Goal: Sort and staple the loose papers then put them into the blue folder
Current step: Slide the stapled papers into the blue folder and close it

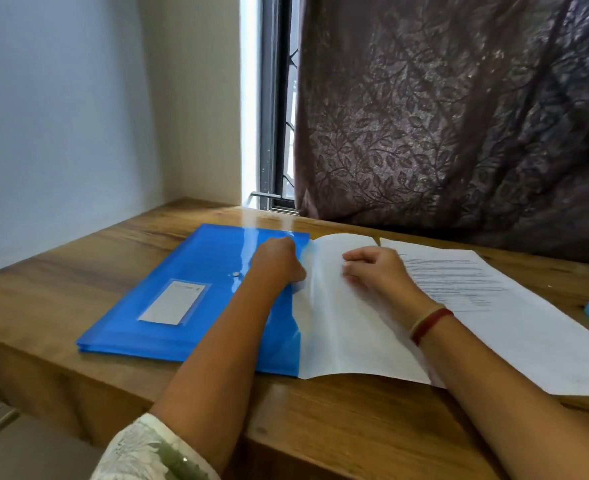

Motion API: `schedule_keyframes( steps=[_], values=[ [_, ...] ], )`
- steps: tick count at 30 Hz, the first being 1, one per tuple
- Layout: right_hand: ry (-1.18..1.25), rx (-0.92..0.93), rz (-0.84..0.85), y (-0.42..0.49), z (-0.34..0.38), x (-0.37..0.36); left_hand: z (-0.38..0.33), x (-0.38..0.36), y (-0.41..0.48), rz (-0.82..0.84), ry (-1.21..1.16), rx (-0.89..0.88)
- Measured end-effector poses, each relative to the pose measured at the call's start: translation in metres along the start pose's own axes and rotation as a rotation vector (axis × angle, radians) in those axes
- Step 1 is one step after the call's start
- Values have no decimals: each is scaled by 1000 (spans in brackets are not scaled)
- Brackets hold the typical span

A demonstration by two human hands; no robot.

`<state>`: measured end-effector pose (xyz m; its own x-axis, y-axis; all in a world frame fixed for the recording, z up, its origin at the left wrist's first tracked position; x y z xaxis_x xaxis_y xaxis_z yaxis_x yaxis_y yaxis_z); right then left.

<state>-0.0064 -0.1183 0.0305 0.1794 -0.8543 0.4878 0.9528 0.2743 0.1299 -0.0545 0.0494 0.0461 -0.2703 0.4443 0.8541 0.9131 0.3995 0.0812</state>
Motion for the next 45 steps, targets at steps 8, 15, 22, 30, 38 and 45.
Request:
schedule_keyframes(
  steps=[8, 15, 22, 30, 38, 45],
  values=[
    [-765, 46, -203, -7, -61, 97, -34, -12, -1, -34, 139, -60],
    [-731, 291, -37, -8, -43, 65, -106, -39, 53, -33, -184, -362],
    [-838, 336, 86, -7, -57, 55, -104, -104, 89, -11, -284, -293],
    [-772, 369, 114, -1, -61, 50, -107, -123, 109, -70, -153, -232],
    [-804, 390, 120, -3, -60, 50, -108, -134, 112, -75, -148, -219],
    [-812, 394, 107, -5, -59, 51, -116, -117, 102, -80, -939, -124]
  ],
)
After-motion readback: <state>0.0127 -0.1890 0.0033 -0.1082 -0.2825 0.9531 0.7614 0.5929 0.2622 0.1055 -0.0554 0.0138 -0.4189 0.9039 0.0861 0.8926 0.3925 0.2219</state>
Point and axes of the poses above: each hand's wrist, its own y-axis towards the middle knuckle, its own x-axis out of the back of the hand, z = x × y, the point moved 4 cm from there along y, towards the middle knuckle, and after that the axes turned 13 degrees about -y, right-handed, at the moved point
